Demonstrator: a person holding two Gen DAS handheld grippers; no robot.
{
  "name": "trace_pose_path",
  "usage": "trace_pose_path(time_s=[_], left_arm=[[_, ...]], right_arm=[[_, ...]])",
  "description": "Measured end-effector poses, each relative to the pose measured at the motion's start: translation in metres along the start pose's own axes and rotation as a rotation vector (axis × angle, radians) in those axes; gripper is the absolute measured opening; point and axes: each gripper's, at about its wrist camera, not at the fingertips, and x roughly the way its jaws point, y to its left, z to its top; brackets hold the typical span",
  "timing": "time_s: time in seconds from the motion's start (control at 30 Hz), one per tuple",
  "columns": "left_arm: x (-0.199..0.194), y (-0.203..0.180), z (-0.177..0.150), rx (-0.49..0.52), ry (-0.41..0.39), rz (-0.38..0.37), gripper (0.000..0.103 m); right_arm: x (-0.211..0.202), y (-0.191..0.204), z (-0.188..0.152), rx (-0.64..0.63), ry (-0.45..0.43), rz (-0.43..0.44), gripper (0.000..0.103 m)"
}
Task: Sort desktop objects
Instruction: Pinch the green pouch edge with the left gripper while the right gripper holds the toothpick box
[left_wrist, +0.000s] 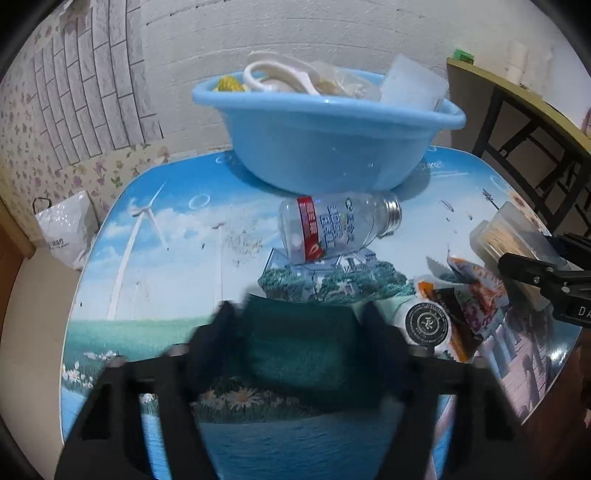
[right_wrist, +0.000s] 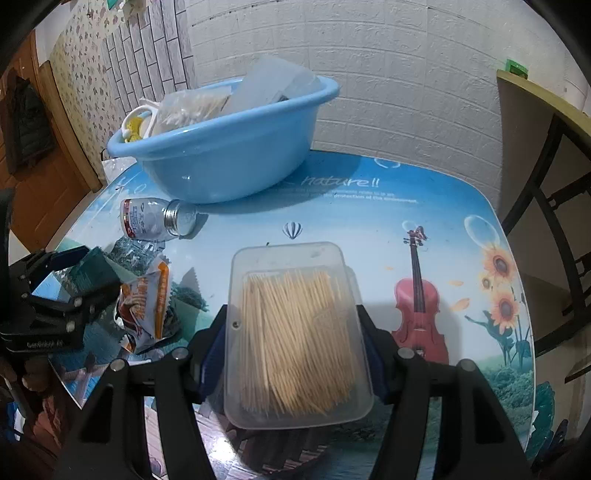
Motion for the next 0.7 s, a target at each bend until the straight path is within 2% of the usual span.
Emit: trace_pose_path(time_s=[0.07, 0.1, 0.33, 0.4, 0.5, 0.7], left_arm=[[-0.001, 0.0, 0.0, 0.001, -0.005, 0.003, 0.048], [-0.002, 0.0, -0.002, 0.001, -0.008, 0.003, 0.041], [-0.009, 0.002, -0.003, -0.003, -0.01, 0.001, 0.033], [-0.014, 0.004, -0.001, -0.008, -0.024, 0.004, 0.019], [-0.023, 0.009, 0.006, -0.029, -0.045, 0.004, 0.013], [-0.035, 0.019, 0.017, -0.074, -0.061, -0.021, 0.009]], right_arm=[[0.0, 0.0, 0.0, -0.001, -0.004, -0.001, 0.062], [0.0, 0.0, 0.0, -0.001, -0.004, -0.003, 0.062], [-0.003, -0.001, 0.002, 0.004, -0.014, -0.01, 0.062], [-0.006, -0.001, 0.003, 0.002, -0.021, -0.011, 0.062], [-0.009, -0.001, 0.005, -0.002, -0.033, -0.013, 0.062], [-0.015, -0.002, 0.01, -0.002, -0.053, -0.005, 0.062]])
